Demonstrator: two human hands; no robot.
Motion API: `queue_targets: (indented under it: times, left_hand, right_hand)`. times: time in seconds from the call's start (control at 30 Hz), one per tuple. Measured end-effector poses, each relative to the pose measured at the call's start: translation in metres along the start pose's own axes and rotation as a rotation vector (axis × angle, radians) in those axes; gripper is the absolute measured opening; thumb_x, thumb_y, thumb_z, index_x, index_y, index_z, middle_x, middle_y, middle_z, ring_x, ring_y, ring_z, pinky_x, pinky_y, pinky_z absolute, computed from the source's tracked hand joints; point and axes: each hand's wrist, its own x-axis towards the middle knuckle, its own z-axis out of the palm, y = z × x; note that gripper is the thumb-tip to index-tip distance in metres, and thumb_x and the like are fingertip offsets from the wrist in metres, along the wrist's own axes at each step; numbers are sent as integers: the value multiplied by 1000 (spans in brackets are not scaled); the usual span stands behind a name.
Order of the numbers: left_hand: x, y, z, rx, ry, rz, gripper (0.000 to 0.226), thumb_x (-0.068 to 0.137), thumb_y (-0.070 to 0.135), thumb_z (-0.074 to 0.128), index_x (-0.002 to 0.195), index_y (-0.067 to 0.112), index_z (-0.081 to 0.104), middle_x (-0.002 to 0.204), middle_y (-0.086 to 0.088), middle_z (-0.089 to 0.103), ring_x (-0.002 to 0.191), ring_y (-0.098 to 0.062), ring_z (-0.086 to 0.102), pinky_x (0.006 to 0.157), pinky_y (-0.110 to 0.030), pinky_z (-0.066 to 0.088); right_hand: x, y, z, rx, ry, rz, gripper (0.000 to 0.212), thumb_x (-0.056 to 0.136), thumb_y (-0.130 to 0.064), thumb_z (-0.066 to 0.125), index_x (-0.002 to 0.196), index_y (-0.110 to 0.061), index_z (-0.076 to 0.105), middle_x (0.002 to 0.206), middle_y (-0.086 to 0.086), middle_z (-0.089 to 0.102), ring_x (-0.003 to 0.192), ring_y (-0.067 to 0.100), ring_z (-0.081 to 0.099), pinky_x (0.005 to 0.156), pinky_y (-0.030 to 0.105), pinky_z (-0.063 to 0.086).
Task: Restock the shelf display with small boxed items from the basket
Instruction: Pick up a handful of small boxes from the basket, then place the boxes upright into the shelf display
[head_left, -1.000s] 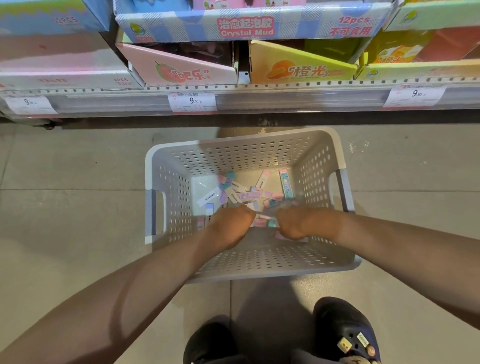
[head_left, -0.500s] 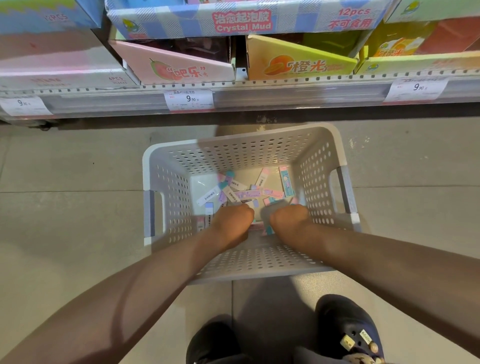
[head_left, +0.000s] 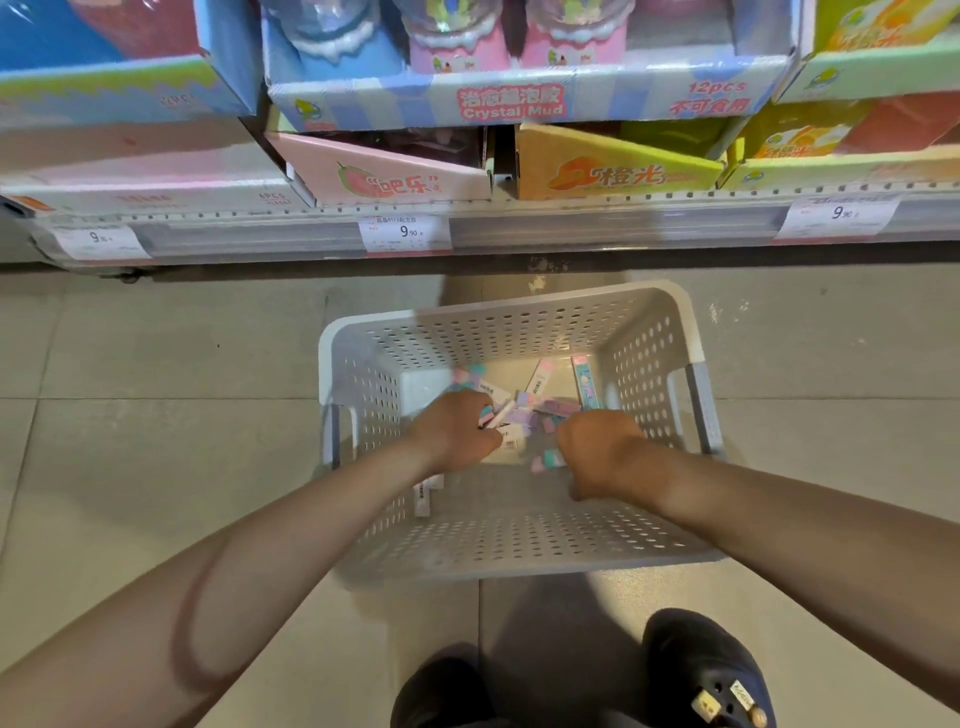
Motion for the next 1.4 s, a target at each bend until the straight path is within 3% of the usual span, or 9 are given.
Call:
queue_targets:
  times: [0.1, 0.27, 0.4, 0.57, 0.8, 0.97, 1.1, 1.23, 1.4]
  left_hand:
    - [-25, 16, -33, -33, 54, 13, 19, 83, 19, 55, 66, 15, 47, 80, -6, 51, 76, -25, 50, 57, -27, 34]
    - [-79, 53, -97, -161, 163, 21, 25, 81, 15, 56, 59, 23, 46, 61, -1, 52, 63, -22, 53, 61, -31, 40]
    - [-134, 85, -147, -263, 207, 42, 21, 72, 23, 57, 64, 3, 56, 62, -17, 56, 56, -24, 51, 59, -38, 43]
    - [-213, 126, -211, -307, 260, 41, 22, 62, 27, 53, 56, 5, 53, 52, -8, 54, 50, -19, 50, 55, -32, 42]
    - [-342, 195, -309, -373, 283, 124, 27, 80, 5, 58, 55, 11, 51, 47, 0, 49, 38, -2, 44, 47, -15, 36]
    - [-436, 247, -387, -443, 298, 190, 11, 79, 3, 63, 74, -7, 60, 48, 0, 53, 39, -4, 44, 40, -11, 35]
    - [-510, 289, -447, -503, 233, 260, 10, 76, 5, 68, 72, 10, 61, 45, 12, 50, 38, 2, 43, 38, -9, 33]
    - [-576, 330, -502, -456, 204, 302, 22, 64, 18, 81, 76, 14, 64, 58, 0, 53, 42, -5, 44, 42, -13, 36]
    - [-651, 379, -558, -313, 278, 439, 25, 62, 19, 84, 59, 26, 61, 49, 16, 56, 50, 0, 48, 53, -13, 37]
  right_hand:
    - [-26, -1, -35, 96, 112, 28, 29, 76, -31, 64, 96, -10, 59, 96, 7, 62, 81, 23, 58, 63, 28, 44]
    - [-81, -10, -96, 251, 241, 10, 39, 75, -36, 66, 100, -6, 61, 101, 14, 65, 90, 29, 62, 67, 30, 46]
    - [-137, -21, -148, 292, 299, -10, 35, 75, -37, 64, 87, -4, 64, 93, 17, 68, 84, 31, 62, 62, 29, 42]
    - [-217, -33, -216, 332, 384, -6, 42, 72, -43, 65, 92, -6, 66, 92, 15, 69, 79, 28, 61, 65, 30, 49]
    - [-345, -50, -320, 505, 470, -90, 37, 69, -37, 65, 79, -2, 67, 78, 17, 68, 71, 29, 63, 63, 35, 52]
    - [-452, -68, -407, 743, 593, -141, 19, 70, -22, 68, 73, -4, 63, 72, 15, 65, 63, 20, 56, 57, 29, 44]
    - [-532, -84, -475, 832, 683, -163, 29, 70, -26, 67, 63, 1, 60, 57, 11, 55, 46, 11, 41, 49, 26, 37]
    - [-605, -97, -535, 893, 789, -186, 37, 74, -18, 67, 44, -15, 44, 34, -6, 38, 33, 7, 35, 36, 13, 25]
    - [-686, -116, -600, 851, 935, -211, 38, 73, -23, 66, 45, -16, 43, 41, -5, 39, 39, 10, 33, 39, 15, 25]
